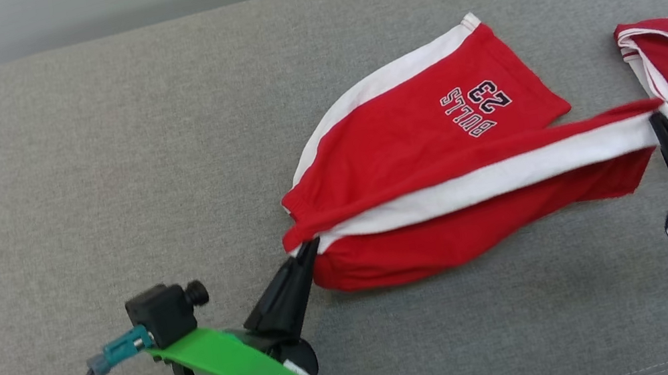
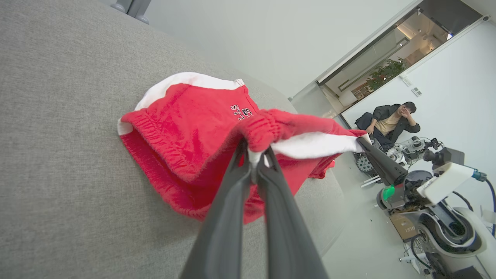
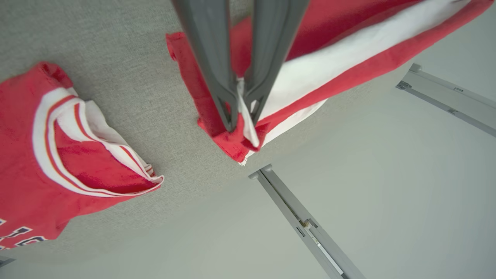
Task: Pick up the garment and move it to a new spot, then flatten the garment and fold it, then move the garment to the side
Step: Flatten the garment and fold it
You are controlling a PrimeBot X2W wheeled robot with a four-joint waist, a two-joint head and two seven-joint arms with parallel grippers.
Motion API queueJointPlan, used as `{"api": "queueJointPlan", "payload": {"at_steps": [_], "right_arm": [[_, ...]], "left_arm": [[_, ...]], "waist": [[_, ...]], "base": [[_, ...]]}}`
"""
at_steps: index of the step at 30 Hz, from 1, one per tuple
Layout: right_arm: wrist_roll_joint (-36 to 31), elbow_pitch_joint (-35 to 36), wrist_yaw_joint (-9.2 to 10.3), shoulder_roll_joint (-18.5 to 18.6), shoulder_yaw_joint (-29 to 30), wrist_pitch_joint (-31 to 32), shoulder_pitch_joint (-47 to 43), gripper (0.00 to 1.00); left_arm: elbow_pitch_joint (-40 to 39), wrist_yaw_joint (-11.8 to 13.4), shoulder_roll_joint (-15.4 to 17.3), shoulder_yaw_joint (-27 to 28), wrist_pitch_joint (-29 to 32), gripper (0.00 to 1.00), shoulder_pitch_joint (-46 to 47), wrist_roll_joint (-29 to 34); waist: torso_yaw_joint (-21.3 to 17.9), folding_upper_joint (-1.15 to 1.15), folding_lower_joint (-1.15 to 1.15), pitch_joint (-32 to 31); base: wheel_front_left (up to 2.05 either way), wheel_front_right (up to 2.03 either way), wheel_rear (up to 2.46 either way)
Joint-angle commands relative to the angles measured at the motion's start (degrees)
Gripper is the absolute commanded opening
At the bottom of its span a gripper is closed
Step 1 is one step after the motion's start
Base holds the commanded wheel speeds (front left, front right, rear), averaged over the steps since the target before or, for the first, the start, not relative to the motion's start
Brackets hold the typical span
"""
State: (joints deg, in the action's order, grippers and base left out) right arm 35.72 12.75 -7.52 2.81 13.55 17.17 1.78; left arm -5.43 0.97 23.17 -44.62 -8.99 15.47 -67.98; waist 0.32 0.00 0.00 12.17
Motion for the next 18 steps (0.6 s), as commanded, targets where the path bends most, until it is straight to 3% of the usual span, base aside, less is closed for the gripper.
{"api": "queueJointPlan", "payload": {"at_steps": [1, 10, 18], "right_arm": [[-1.64, -1.46, 0.07, 0.17, -0.17, 1.41, 4.01, 0.0], [-11.44, -17.11, 0.04, 0.17, 0.92, 9.08, 28.56, 0.0], [-19.44, -27.62, 0.04, 0.31, 1.26, 10.23, 40.48, 0.0]], "left_arm": [[0.95, 0.29, -0.61, 1.24, 0.53, 0.0, 2.75, -0.88], [10.6, 0.84, -6.78, 5.16, 6.31, 0.0, 16.7, -6.24], [19.61, 0.09, -10.28, 4.92, 6.42, 0.0, 24.17, -4.5]], "waist": [[2.8, 0.0, 0.0, 8.13], [4.75, 0.0, 0.0, 16.58], [5.49, 0.0, 0.0, 18.83]], "base": [[0.0, 0.0, 0.0], [0.0, 0.0, 0.0], [0.0, 0.0, 0.0]]}}
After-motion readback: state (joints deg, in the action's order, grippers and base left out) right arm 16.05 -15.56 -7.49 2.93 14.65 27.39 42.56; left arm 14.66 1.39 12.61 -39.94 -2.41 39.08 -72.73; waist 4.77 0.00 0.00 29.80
